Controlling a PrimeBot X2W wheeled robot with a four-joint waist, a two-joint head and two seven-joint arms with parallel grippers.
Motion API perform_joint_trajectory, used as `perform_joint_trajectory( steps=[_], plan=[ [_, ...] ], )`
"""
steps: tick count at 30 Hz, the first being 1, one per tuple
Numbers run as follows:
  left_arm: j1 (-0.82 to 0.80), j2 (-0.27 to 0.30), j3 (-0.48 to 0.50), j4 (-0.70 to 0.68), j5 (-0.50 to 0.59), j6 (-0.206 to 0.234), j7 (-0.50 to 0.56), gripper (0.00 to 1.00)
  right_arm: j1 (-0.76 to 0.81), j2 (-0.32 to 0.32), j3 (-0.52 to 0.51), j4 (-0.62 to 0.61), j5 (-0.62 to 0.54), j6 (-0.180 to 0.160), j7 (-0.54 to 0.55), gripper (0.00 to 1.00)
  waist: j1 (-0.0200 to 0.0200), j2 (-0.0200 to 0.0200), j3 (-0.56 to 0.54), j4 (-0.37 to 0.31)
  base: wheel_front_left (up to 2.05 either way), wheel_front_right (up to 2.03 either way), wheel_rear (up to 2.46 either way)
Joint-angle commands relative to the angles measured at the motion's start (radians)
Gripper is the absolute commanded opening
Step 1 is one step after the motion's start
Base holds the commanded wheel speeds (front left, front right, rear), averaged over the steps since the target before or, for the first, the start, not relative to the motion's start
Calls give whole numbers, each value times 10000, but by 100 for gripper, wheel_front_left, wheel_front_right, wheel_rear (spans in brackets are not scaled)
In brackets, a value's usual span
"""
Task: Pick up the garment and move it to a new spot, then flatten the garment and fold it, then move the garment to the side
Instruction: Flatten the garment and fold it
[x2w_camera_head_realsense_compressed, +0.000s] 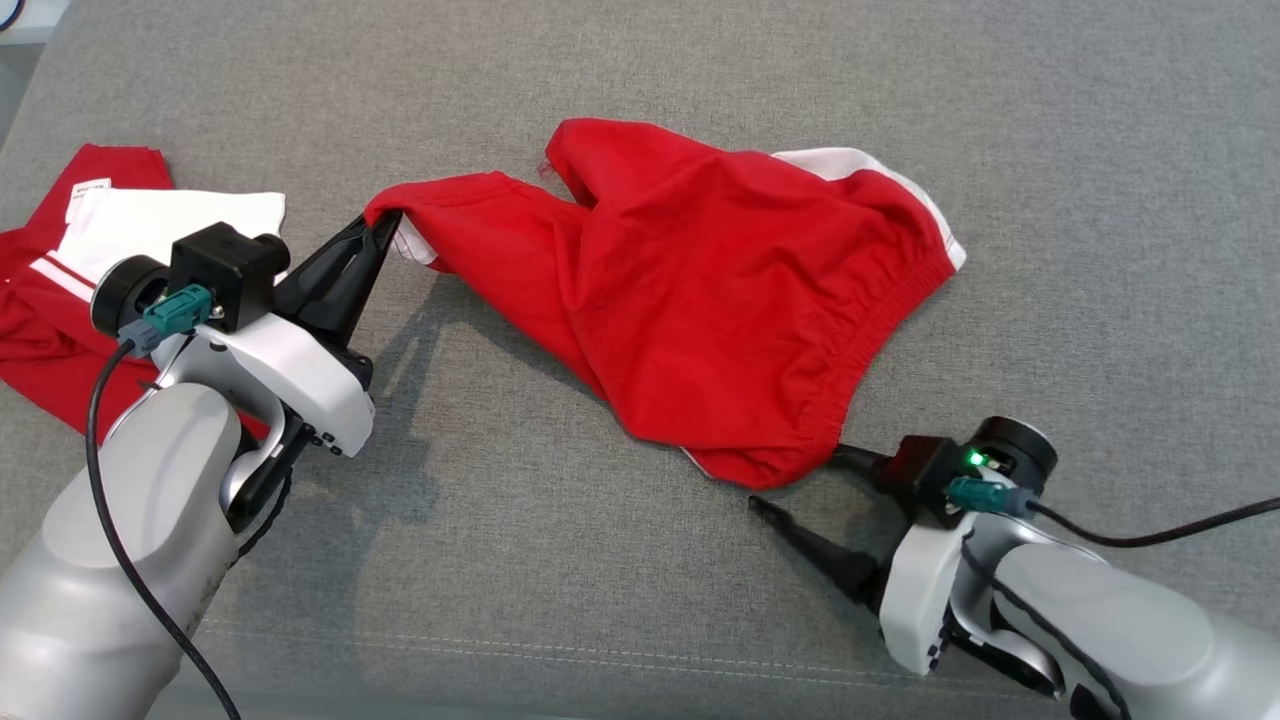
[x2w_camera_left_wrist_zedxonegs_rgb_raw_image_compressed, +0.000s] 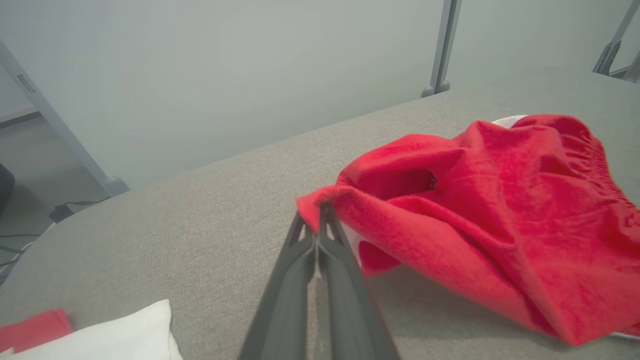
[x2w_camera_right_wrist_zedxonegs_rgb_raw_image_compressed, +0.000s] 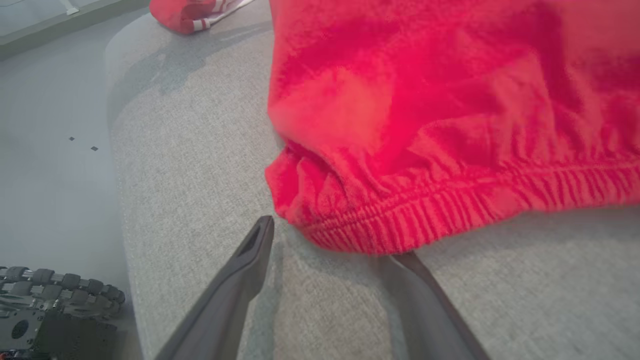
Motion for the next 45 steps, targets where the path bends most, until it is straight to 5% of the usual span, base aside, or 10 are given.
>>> perform_joint_trajectory(
  steps=[1,11,14,26,32,34,35,36,37,45],
  plan=[
    [-503,474,379,-116,3,4,-58,0,417,-40,18,-321,-207,42,135,100,0,0,5,2,0,0,0],
    [-612,445,345,-20,-79,4,-58,0,495,163,20,-538,-1016,42,994,100,0,0,2,15,0,0,0],
    [-595,429,343,22,-105,4,-58,0,496,225,20,-499,-940,42,1125,0,0,0,-39,22,0,0,0],
    [-691,1088,573,-21,-836,4,-59,0,-1103,-891,0,-1329,3756,42,107,0,0,0,-1002,-345,0,0,0],
    [-912,1226,244,-32,-1071,4,-59,0,-1027,-1152,15,-1564,4185,42,352,0,0,0,-1269,-373,0,0,0],
    [-980,1189,83,-4,-1115,4,-59,0,-506,-1008,17,-1757,4067,42,1051,43,0,0,-1257,-350,0,0,0],
    [-980,1189,83,-4,-1115,4,-59,0,-506,-1008,17,-1757,4067,42,1051,43,0,0,-1257,-350,0,0,0],
    [-1020,1171,26,10,-1140,4,-59,0,-249,-927,18,-1904,3986,42,1345,86,0,0,-1229,-338,0,0,0],
    [-1057,1157,-29,27,-1155,4,-59,0,20,-850,18,-2059,3933,42,1617,100,0,0,-1197,-322,0,0,0],
    [-1219,1102,-157,82,-1244,4,-59,0,1010,-489,20,-2506,3270,42,2519,100,0,0,-795,-191,0,0,0]
  ],
)
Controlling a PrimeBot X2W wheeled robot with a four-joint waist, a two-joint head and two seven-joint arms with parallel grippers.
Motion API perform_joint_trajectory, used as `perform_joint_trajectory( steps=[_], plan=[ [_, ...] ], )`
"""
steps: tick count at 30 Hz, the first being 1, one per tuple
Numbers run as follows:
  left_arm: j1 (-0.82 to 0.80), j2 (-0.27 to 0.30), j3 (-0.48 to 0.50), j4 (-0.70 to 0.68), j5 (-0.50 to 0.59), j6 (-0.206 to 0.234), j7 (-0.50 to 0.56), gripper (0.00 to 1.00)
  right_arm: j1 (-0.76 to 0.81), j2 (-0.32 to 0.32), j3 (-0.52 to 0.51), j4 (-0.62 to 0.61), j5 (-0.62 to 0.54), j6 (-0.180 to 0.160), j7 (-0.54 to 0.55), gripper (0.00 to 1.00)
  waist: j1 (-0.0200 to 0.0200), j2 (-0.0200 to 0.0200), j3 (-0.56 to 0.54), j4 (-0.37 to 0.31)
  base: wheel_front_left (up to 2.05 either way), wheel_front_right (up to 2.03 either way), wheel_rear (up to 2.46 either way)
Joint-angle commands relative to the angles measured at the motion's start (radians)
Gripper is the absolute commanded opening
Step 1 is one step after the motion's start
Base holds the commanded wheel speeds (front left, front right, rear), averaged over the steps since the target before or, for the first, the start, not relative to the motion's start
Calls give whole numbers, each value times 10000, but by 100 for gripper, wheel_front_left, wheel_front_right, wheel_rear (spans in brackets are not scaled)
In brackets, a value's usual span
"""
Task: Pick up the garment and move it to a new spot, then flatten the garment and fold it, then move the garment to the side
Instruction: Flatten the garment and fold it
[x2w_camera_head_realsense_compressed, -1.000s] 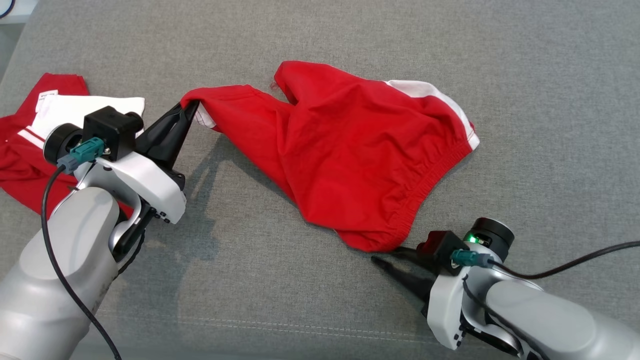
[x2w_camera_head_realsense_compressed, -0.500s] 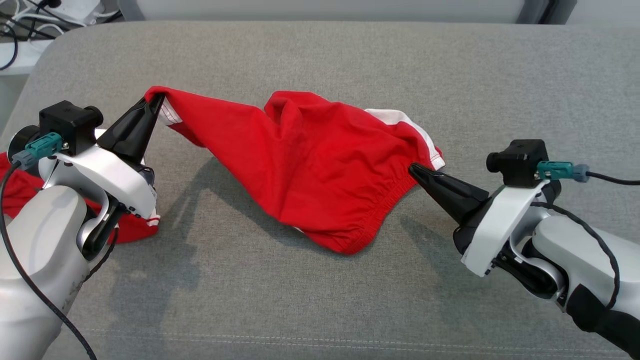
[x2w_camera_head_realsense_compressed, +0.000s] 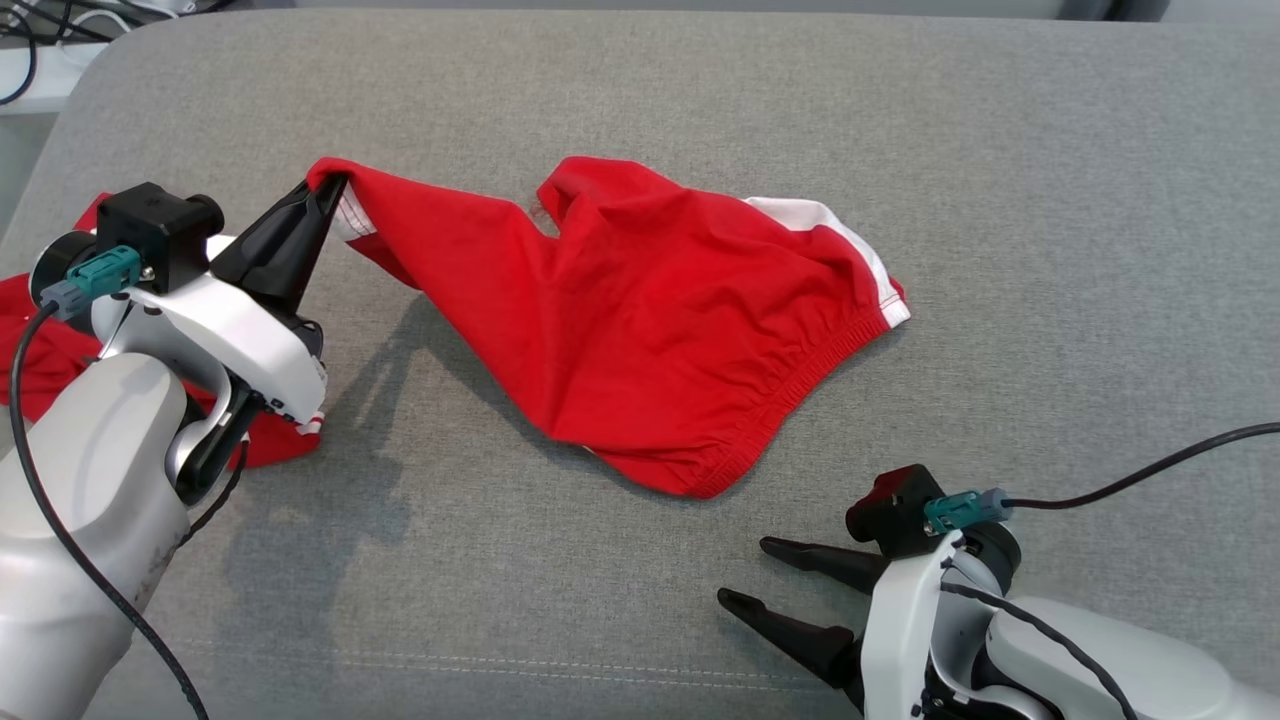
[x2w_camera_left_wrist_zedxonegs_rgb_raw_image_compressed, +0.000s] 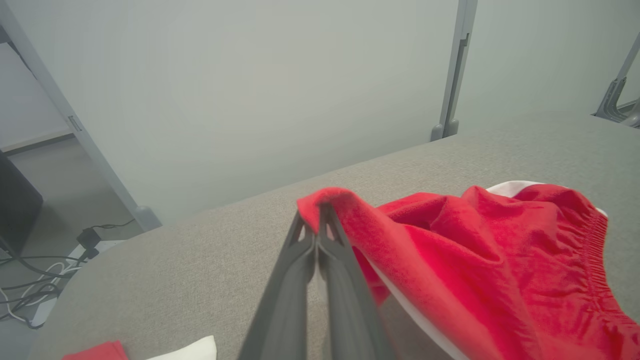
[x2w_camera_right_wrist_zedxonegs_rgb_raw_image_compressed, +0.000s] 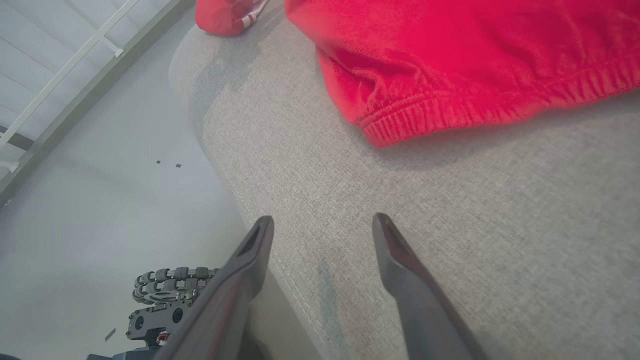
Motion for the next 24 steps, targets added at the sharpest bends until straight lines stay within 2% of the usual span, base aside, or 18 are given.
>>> perform_joint_trajectory(
  steps=[1,4,6,17,19,20,23,24],
  plan=[
    [-630,458,359,-140,-68,4,-59,0,178,7,-135,-73,-126,42,-164,100,0,0,66,60,0,0,0],
    [-660,384,390,-196,-28,4,-59,0,28,113,-135,372,-432,42,-470,100,0,0,173,199,0,0,0],
    [-652,321,429,-254,9,4,-59,0,-68,221,-135,699,-563,42,-652,94,0,0,237,311,0,0,0],
    [-541,8,639,-446,193,4,-59,0,-419,892,-134,1634,-185,42,-1365,85,0,0,590,875,0,0,0],
    [-521,-18,703,-456,207,4,-59,0,-506,992,-134,1725,-73,42,-1566,68,0,0,632,919,0,0,0],
    [-510,-29,727,-463,220,4,-59,0,-544,1032,-134,1777,-19,42,-1639,50,0,0,652,936,0,0,0],
    [-468,-64,824,-467,243,4,-59,0,-637,1110,-134,2006,114,42,-1822,31,0,0,687,954,0,0,0],
    [-437,-79,873,-462,273,4,-59,0,-636,1156,-134,2076,119,42,-1761,31,0,0,696,947,0,0,0]
  ],
)
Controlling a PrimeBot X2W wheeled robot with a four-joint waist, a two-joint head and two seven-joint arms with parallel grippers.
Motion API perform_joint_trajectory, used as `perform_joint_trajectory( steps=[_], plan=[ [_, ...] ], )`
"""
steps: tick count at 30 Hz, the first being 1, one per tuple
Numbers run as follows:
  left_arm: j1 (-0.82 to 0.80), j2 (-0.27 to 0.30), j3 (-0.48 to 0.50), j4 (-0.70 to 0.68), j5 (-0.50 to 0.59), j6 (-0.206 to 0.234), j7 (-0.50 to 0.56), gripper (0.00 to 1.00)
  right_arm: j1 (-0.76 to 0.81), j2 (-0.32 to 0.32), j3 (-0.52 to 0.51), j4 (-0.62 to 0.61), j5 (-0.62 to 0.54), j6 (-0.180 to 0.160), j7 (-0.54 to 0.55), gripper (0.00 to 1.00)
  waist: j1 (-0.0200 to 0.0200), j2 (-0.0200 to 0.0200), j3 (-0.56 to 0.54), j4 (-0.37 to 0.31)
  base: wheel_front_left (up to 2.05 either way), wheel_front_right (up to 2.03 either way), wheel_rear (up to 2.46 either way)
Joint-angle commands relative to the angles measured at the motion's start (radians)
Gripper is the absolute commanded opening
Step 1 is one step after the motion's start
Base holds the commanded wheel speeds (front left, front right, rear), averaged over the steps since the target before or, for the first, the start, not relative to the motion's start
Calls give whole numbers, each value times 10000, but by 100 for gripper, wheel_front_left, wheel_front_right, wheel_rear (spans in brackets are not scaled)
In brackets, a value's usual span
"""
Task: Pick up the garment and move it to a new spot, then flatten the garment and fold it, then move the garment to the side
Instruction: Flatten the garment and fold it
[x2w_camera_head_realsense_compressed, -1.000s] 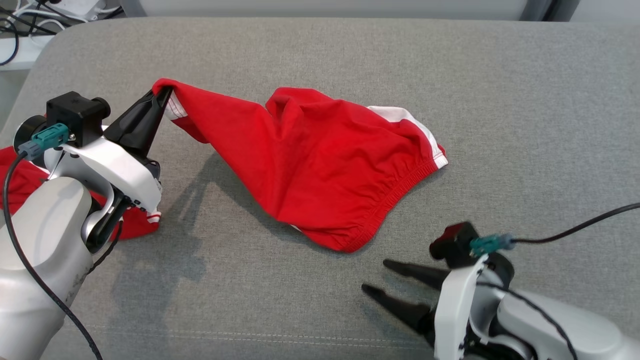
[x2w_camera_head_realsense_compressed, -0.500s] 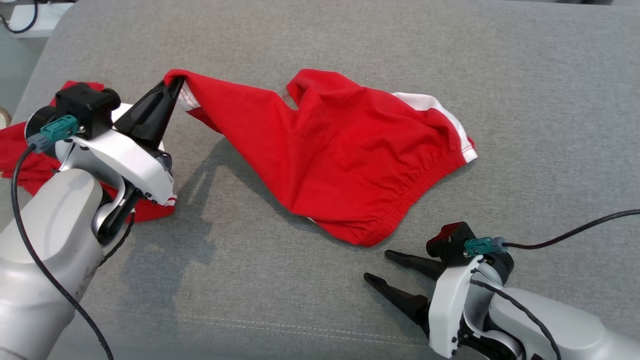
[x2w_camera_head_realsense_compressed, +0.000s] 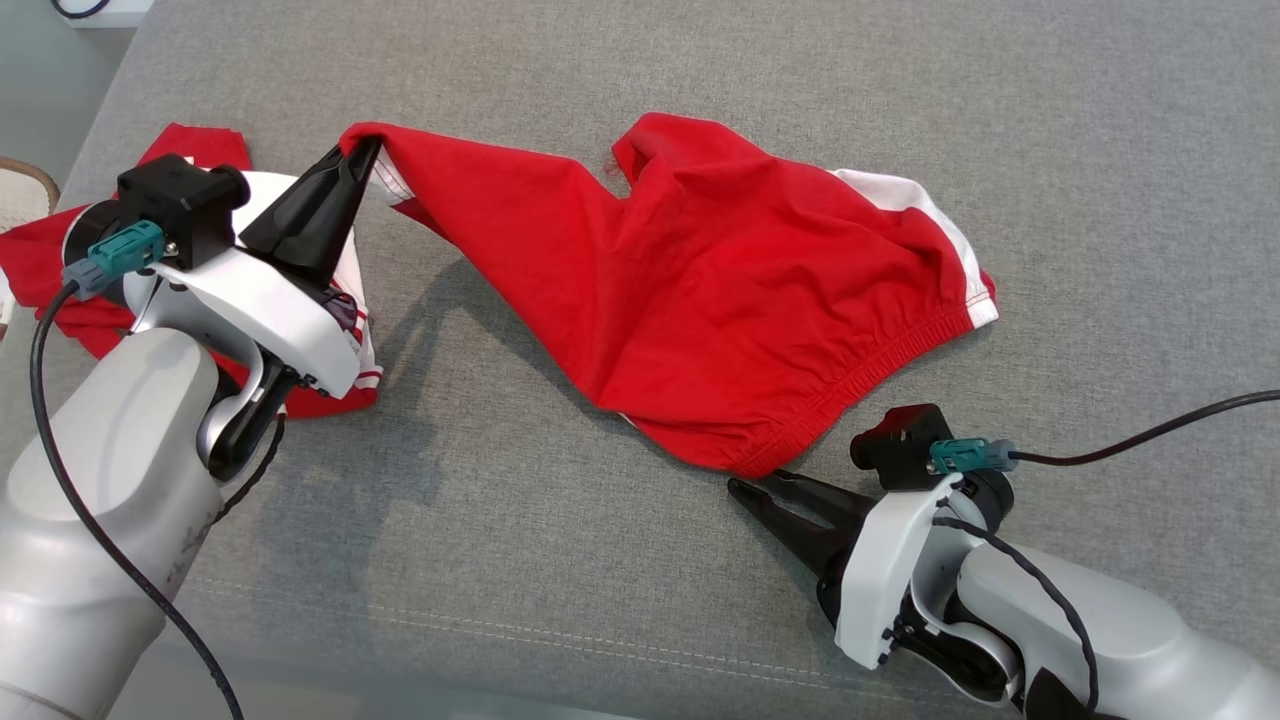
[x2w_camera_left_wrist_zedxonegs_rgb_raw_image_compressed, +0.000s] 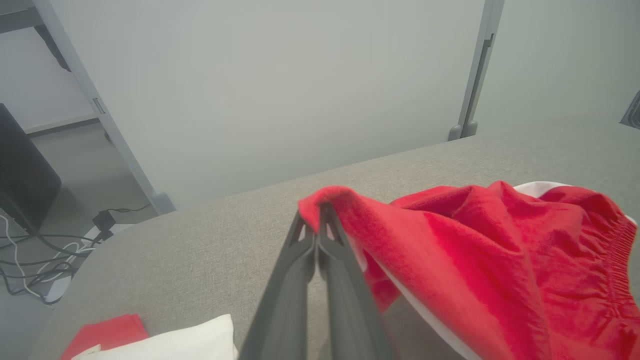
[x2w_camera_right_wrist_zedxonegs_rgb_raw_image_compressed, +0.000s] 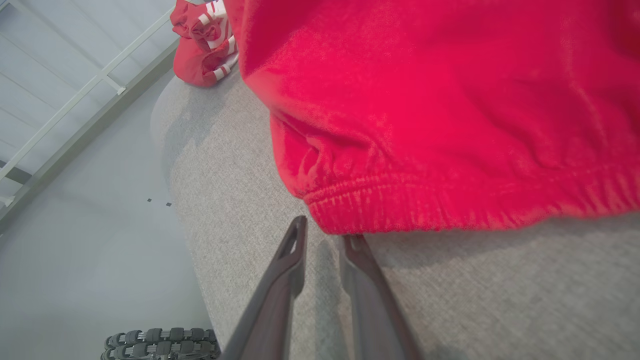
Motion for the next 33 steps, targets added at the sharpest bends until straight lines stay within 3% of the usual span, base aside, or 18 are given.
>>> perform_joint_trajectory(
  steps=[1,6,11,29,31,32,33],
  plan=[
    [-251,385,480,-168,112,4,-59,0,172,8,-90,-183,74,42,-48,35,0,0,-4,-29,0,0,0],
    [-167,361,560,-165,161,4,-59,0,472,-337,-90,-595,326,42,81,47,0,0,-72,-133,0,0,0],
    [-101,336,636,-172,201,4,-59,0,574,-463,-90,-732,457,42,-15,47,0,0,-138,-220,0,0,0],
    [29,203,826,-310,417,4,-59,0,-45,222,-90,339,48,42,-1029,48,0,0,17,113,0,0,0],
    [39,186,847,-311,428,4,-59,0,-74,326,-90,343,71,42,-1049,42,0,0,39,137,0,0,0],
    [43,179,859,-310,434,4,-59,0,-100,371,-90,329,118,42,-1055,32,0,0,43,140,0,0,0],
    [51,174,871,-304,439,4,-59,0,-145,410,-90,313,201,42,-1062,4,0,0,37,134,0,0,0]
  ],
)
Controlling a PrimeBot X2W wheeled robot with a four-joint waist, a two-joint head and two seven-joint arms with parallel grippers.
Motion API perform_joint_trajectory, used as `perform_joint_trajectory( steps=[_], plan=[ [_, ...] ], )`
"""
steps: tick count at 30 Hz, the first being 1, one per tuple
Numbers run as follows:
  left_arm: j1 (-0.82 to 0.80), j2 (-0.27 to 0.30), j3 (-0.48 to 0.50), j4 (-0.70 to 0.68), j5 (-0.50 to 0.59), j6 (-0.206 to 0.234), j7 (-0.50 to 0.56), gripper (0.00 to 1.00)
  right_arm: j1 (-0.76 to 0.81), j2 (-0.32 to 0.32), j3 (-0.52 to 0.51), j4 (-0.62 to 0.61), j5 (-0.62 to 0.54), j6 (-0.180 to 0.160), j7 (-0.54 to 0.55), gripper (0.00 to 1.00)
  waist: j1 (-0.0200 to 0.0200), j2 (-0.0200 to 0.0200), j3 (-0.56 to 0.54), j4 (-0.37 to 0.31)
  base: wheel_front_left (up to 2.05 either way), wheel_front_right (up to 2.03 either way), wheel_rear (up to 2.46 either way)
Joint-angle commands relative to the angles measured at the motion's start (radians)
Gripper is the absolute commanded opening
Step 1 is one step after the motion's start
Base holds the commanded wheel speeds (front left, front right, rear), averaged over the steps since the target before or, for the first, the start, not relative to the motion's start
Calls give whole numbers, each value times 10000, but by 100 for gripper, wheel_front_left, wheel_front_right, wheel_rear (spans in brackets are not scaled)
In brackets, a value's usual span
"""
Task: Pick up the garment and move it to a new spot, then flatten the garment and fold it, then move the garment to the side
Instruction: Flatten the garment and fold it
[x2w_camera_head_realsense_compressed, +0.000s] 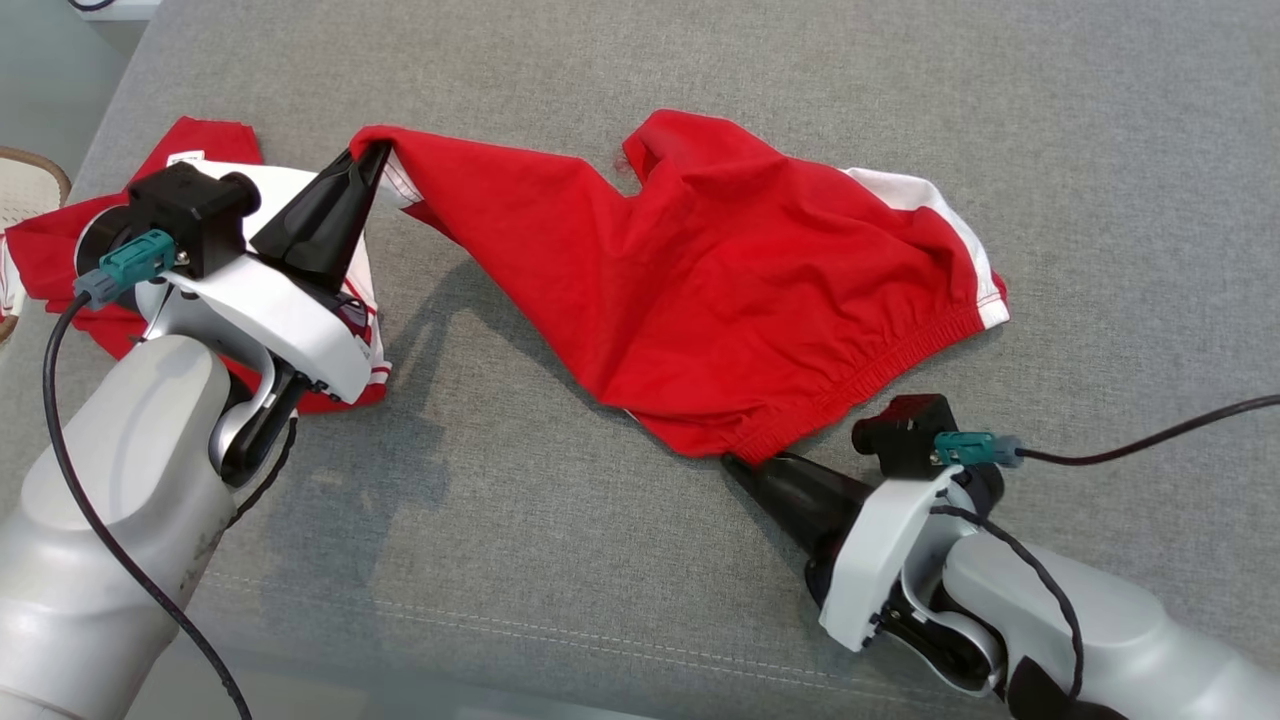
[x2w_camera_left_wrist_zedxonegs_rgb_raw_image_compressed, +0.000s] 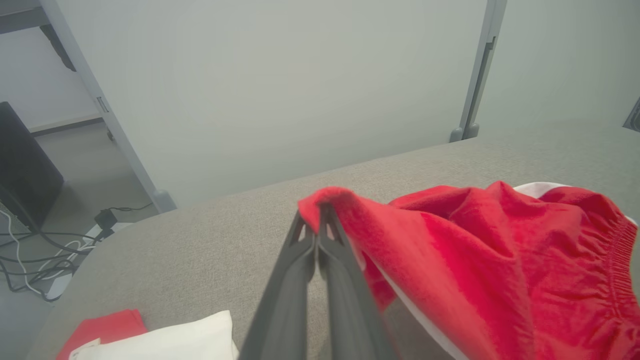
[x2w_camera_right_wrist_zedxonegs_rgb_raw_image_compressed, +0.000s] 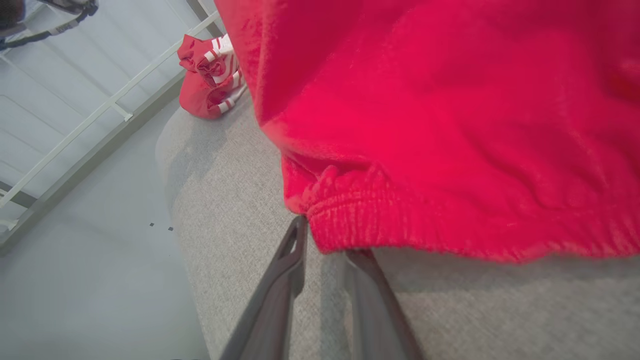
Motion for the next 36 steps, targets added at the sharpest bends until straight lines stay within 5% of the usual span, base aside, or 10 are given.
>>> perform_joint_trajectory(
  steps=[1,12,20,27,36],
  plan=[
    [-181,414,465,-140,77,4,-59,0,-64,123,-122,-187,226,42,-209,0,0,0,-18,-20,0,0,0],
    [152,859,317,25,-419,4,-59,0,349,-401,-1747,-1664,1257,42,-216,0,0,0,-764,-425,0,0,0],
    [-379,1573,-350,-661,-2457,4,741,0,256,-1542,-2630,-3409,2872,42,-217,0,0,0,-1416,-759,0,0,0],
    [-1536,2188,-383,-1490,-3448,4,1044,0,10,-2175,-4753,-4059,3620,42,-193,0,0,0,-1816,-969,0,0,0],
    [238,2506,-2082,-1864,-6892,4,6409,0,1027,-3285,-3552,-3336,6466,42,3987,0,0,0,-1345,-1075,0,0,0]
  ],
)
